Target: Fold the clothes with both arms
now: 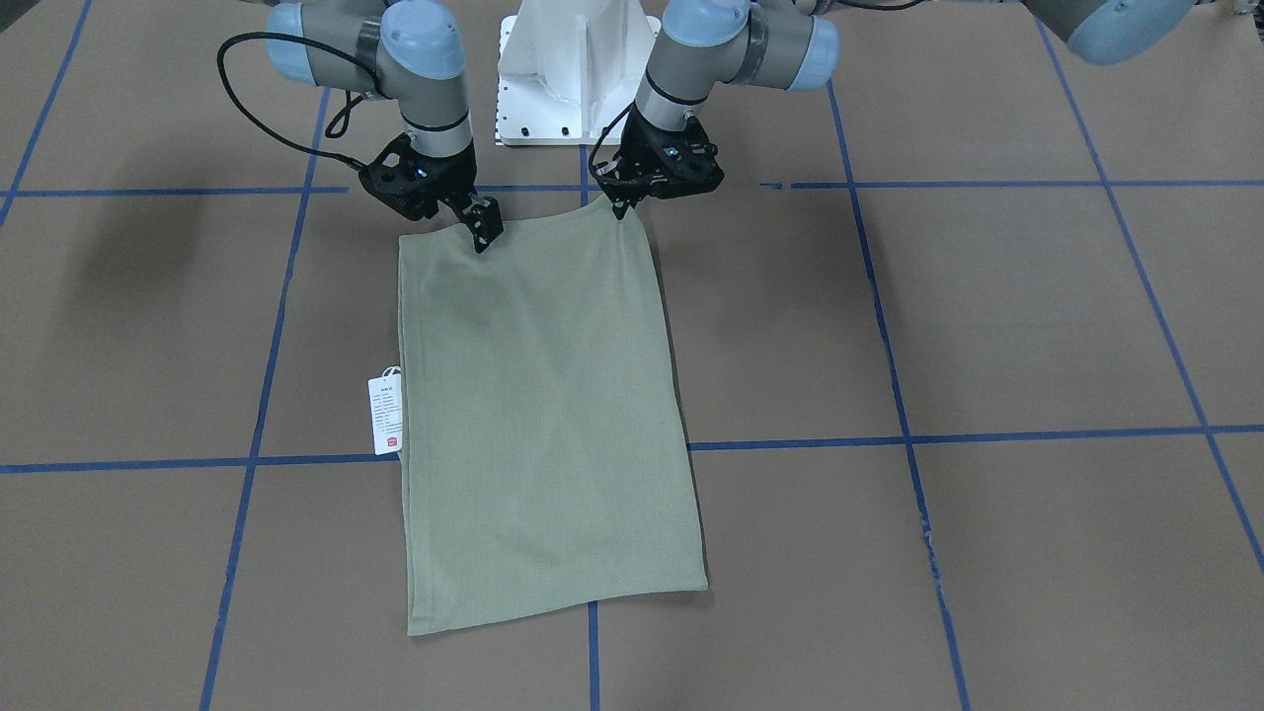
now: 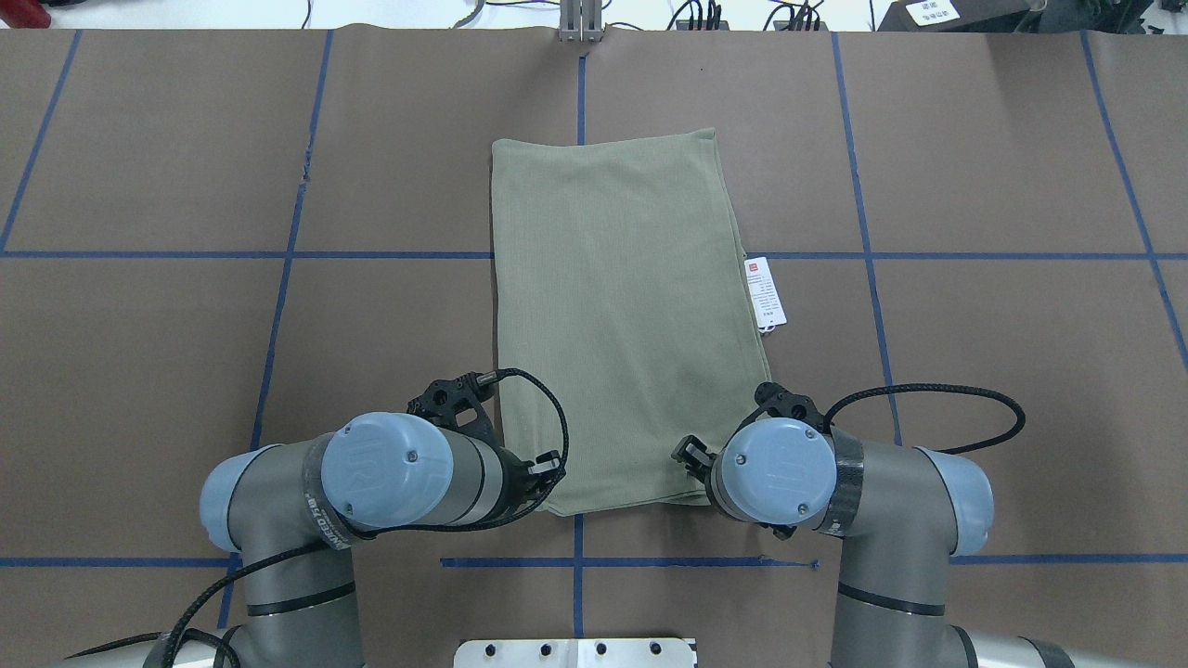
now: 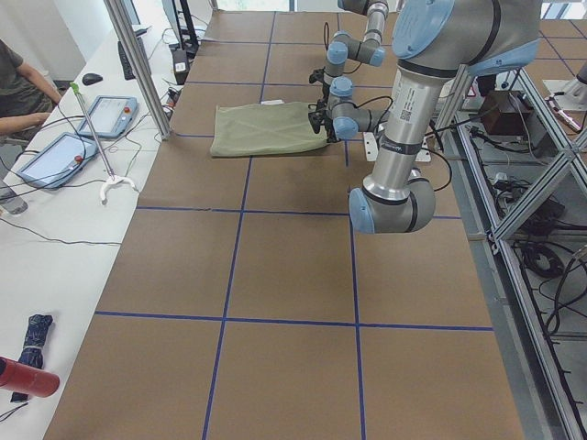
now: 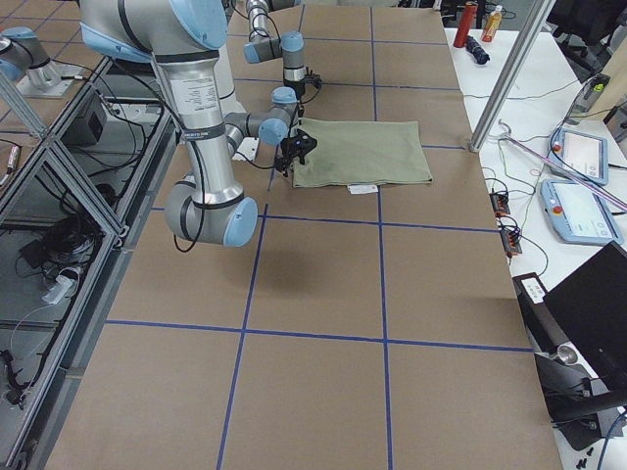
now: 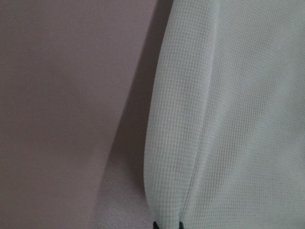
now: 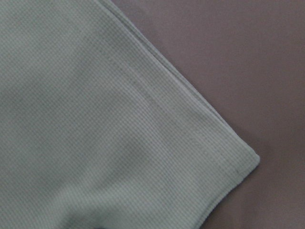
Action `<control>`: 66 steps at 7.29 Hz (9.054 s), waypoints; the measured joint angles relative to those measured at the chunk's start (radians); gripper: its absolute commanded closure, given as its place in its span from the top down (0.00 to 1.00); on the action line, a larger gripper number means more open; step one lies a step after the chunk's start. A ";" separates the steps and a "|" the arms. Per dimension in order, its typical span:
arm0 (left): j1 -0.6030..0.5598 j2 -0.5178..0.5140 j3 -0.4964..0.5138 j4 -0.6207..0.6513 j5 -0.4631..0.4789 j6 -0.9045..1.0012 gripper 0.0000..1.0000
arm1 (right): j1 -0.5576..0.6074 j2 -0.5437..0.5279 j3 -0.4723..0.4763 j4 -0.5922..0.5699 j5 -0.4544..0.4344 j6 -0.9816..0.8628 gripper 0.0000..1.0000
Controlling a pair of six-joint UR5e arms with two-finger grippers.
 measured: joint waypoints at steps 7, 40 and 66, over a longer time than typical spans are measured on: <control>0.002 0.002 0.000 0.000 0.000 0.000 0.00 | 0.000 0.012 0.006 0.001 0.005 0.000 0.00; -0.611 -0.133 0.343 -0.012 -0.170 0.568 1.00 | 0.579 0.321 -0.463 0.187 0.377 -0.491 1.00; -1.285 0.610 0.088 0.235 -0.499 1.864 1.00 | 1.307 -0.484 -0.152 -0.109 0.681 -2.094 1.00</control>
